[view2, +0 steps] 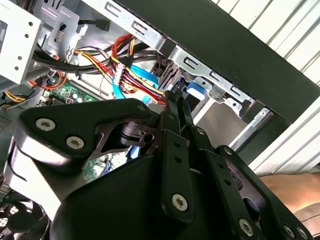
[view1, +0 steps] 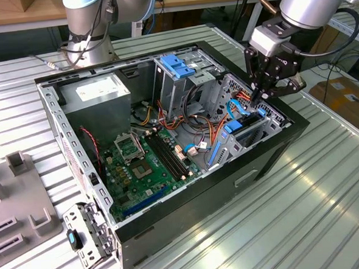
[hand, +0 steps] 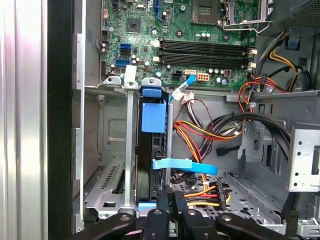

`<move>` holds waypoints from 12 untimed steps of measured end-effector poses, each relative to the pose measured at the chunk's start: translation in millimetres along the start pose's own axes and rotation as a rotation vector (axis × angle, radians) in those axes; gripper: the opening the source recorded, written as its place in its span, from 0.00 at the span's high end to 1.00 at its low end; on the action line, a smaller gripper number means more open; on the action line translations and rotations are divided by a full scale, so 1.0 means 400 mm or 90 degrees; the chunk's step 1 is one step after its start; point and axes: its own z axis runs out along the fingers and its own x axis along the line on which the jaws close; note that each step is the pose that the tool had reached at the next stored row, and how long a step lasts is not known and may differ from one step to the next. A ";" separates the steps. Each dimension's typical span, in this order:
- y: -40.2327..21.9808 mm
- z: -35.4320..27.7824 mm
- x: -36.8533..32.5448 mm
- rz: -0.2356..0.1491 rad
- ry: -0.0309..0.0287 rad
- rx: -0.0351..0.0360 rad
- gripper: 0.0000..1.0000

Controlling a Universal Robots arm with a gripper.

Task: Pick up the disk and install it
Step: 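Insert the second disk wire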

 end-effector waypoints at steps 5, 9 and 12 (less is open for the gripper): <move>0.012 0.004 0.005 0.001 0.0002 0.0000 0.84; 0.018 0.017 0.008 0.007 0.0005 0.0003 0.84; 0.018 0.019 0.008 0.012 0.0010 0.0005 0.84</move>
